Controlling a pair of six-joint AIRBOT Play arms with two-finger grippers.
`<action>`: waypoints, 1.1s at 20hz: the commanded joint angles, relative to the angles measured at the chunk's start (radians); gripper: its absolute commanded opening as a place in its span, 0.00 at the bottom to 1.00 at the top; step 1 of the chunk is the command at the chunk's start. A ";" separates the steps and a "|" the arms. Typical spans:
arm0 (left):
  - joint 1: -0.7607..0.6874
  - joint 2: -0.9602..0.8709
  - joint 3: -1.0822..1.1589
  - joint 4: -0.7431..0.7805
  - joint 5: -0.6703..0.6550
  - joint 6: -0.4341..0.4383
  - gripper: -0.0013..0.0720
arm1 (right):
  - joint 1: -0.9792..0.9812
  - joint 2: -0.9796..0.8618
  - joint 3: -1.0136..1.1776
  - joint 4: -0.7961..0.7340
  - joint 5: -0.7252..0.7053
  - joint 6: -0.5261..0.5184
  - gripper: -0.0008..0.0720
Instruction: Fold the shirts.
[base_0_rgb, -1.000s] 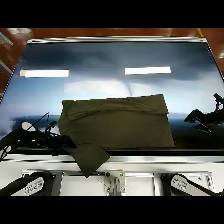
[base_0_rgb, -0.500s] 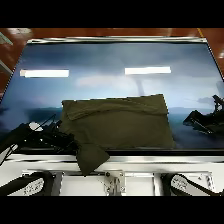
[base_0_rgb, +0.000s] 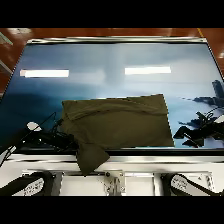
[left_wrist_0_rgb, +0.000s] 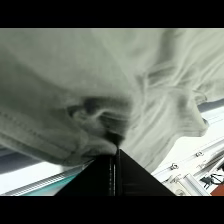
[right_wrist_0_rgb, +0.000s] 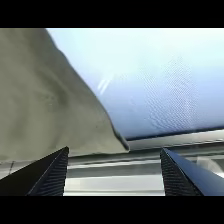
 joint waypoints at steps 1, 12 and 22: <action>-0.001 0.027 0.001 -0.002 -0.007 0.005 0.07 | 0.000 -0.015 -0.055 0.042 -0.060 0.003 0.94; 0.000 0.036 0.006 -0.002 0.027 0.031 0.07 | 0.001 -0.112 -0.066 0.285 0.011 -0.154 0.38; 0.064 0.065 0.406 -0.001 -0.016 0.061 0.06 | 0.068 -0.055 0.124 0.446 -0.033 -0.237 0.10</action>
